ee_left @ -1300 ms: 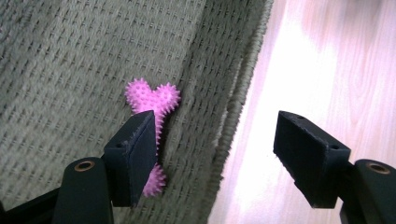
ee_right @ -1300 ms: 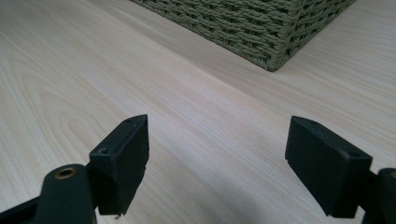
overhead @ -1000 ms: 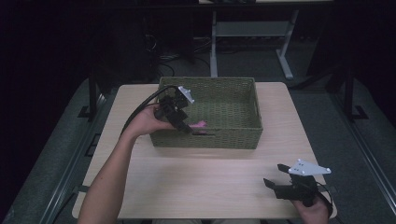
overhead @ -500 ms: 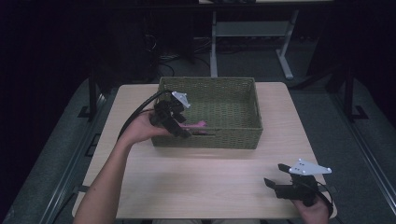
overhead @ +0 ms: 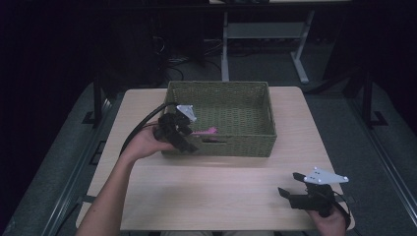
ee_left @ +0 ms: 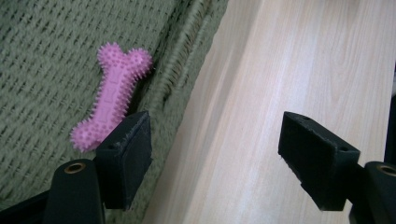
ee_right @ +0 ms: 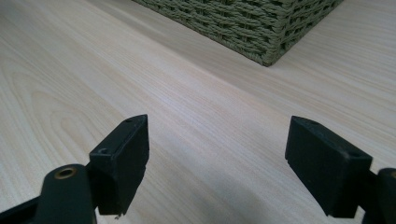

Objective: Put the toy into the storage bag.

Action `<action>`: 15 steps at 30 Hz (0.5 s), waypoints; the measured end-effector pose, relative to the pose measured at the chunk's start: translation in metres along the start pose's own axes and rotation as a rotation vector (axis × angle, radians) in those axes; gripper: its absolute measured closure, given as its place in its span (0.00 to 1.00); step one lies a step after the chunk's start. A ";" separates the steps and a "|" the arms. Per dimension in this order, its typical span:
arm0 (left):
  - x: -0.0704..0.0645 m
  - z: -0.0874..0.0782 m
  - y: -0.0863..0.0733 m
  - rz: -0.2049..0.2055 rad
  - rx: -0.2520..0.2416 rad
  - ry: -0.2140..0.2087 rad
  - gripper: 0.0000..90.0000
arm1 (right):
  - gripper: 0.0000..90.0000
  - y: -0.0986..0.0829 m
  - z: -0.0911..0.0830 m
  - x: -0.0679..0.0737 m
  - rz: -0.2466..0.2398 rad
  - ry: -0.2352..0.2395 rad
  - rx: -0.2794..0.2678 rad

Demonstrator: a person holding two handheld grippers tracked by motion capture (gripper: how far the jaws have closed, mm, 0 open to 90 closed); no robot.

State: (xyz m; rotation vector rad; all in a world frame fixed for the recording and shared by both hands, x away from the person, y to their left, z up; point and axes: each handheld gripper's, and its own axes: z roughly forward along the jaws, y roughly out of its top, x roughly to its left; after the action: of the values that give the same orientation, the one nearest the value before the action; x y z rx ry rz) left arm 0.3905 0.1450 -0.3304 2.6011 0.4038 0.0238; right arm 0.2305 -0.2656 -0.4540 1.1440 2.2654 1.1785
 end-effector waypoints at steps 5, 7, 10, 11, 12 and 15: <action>-0.005 -0.001 -0.011 -0.011 -0.010 0.003 0.28 | 0.24 0.000 0.001 0.000 -0.001 0.001 0.001; -0.006 -0.001 -0.016 -0.017 -0.011 0.006 0.28 | 0.24 0.000 0.002 -0.001 0.003 0.002 0.005; -0.009 -0.003 -0.023 -0.023 -0.024 0.010 0.28 | 0.24 0.000 0.002 -0.001 0.002 0.001 0.007; -0.010 -0.003 -0.025 -0.024 -0.023 0.011 0.28 | 0.24 0.000 0.002 0.000 0.002 0.000 0.007; -0.010 -0.003 -0.027 -0.024 -0.018 0.011 0.28 | 0.24 0.000 0.002 0.000 0.003 -0.001 0.007; -0.015 -0.004 -0.032 -0.026 -0.040 0.016 0.28 | 0.24 0.000 0.002 -0.001 0.004 -0.004 0.004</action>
State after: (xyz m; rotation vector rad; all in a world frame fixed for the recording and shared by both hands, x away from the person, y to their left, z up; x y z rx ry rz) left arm 0.3671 0.1694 -0.3418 2.5579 0.4380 0.0429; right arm 0.2320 -0.2652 -0.4557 1.1523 2.2651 1.1727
